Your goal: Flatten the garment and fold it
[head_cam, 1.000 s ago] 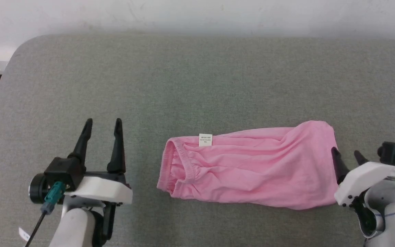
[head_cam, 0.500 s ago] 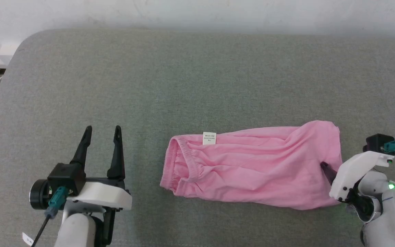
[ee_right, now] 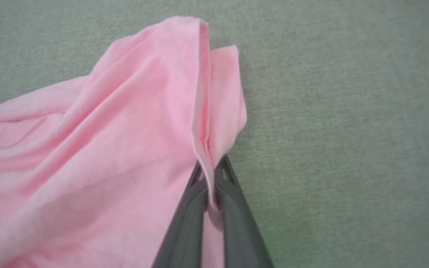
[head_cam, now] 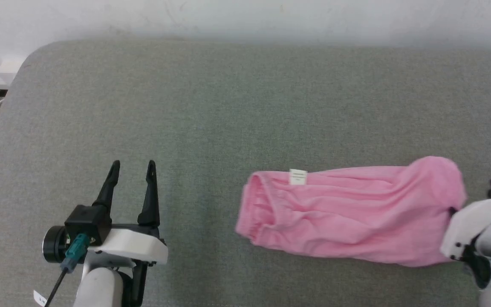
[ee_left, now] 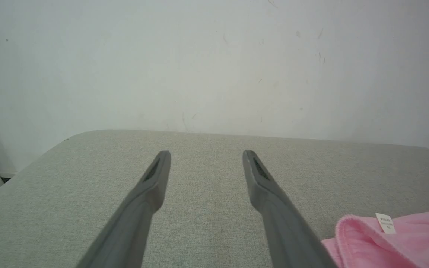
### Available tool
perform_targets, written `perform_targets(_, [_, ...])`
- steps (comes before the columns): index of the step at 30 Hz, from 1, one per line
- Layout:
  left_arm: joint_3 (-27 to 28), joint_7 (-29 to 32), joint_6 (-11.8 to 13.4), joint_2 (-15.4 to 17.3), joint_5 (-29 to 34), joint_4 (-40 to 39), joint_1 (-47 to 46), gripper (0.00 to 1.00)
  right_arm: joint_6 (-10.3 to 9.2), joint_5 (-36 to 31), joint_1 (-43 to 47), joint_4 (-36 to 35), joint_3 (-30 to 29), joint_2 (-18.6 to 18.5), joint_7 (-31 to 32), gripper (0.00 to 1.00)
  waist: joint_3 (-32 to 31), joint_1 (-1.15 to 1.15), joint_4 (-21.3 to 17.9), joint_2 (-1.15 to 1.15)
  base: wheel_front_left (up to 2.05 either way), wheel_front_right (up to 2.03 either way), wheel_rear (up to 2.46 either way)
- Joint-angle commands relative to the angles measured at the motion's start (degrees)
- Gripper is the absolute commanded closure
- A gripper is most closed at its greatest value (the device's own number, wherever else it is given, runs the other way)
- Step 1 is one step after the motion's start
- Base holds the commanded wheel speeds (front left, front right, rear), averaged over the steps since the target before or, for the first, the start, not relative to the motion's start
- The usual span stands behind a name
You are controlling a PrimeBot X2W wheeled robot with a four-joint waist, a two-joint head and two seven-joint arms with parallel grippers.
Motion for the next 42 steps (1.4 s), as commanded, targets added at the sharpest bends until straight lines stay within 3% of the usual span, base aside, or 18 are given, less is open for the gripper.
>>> perform_targets(1, [0.25,-0.32,-0.47,-0.31,0.52,0.15,0.8,0.0,-0.06,-1.33,0.74,-1.0,-0.9,-0.49,-0.49,1.0,-0.01,0.0,-0.02,0.0,0.0,0.0,0.0])
perform_targets(8, [0.61,-0.32,-1.18,-0.84,0.82,0.51,0.87,0.0,-0.06,-5.66,4.11,-9.71,-1.83,0.11,1.98,1.0,-0.03,0.0,-0.05,0.0,0.0,0.0,0.0])
perform_targets(18, [0.72,-0.32,-1.88,-1.2,1.5,1.03,0.7,0.0,-0.06,-0.47,9.91,-36.7,15.49,0.09,17.34,1.0,-0.58,0.0,-0.01,0.0,0.0,0.0,0.0])
perform_targets(22, [0.59,-0.32,-2.16,-1.31,1.56,1.18,0.16,0.0,-0.06,0.97,9.25,-42.57,24.23,-2.08,22.43,1.0,-0.19,0.0,0.37,0.0,0.0,0.0,0.0])
perform_targets(30, [-0.1,-0.33,-2.63,-1.53,1.21,1.64,-0.77,0.0,-0.06,3.75,2.3,-36.56,41.87,-4.7,25.12,1.0,1.04,0.0,2.14,0.0,0.0,0.0,0.0])
perform_targets(36, [-0.61,-0.33,-2.76,-1.64,0.96,1.89,-1.24,0.0,-0.06,5.39,-2.89,-27.22,49.09,-4.43,23.2,1.0,1.9,0.0,3.82,0.0,0.0,0.0,0.0])
perform_targets(37, [-0.66,-0.33,-2.77,-1.65,0.93,1.92,-1.26,0.0,-0.06,5.53,-3.66,-25.96,50.0,-4.5,22.57,0.64,2.04,0.0,3.99,0.0,0.0,0.0,0.0])
perform_targets(38, [-0.7,-0.33,-2.78,-1.66,0.89,1.96,-1.29,0.0,-0.06,5.79,-4.34,-24.83,50.88,-4.65,21.91,0.22,2.13,0.0,4.16,0.0,0.0,0.0,0.0])
perform_targets(39, [-0.74,-0.33,-2.78,-1.68,0.86,2.02,-1.3,0.0,-0.06,6.13,-4.88,-23.85,51.33,-4.68,21.16,0.0,2.18,0.0,4.28,0.0,0.0,0.0,0.0])
perform_targets(42, [-0.85,-0.33,-2.69,-1.7,0.82,2.19,-1.25,0.0,-0.06,7.2,-6.11,-22.51,51.35,-4.22,17.47,0.0,2.11,0.0,4.49,0.0,0.0,0.0,0.0])
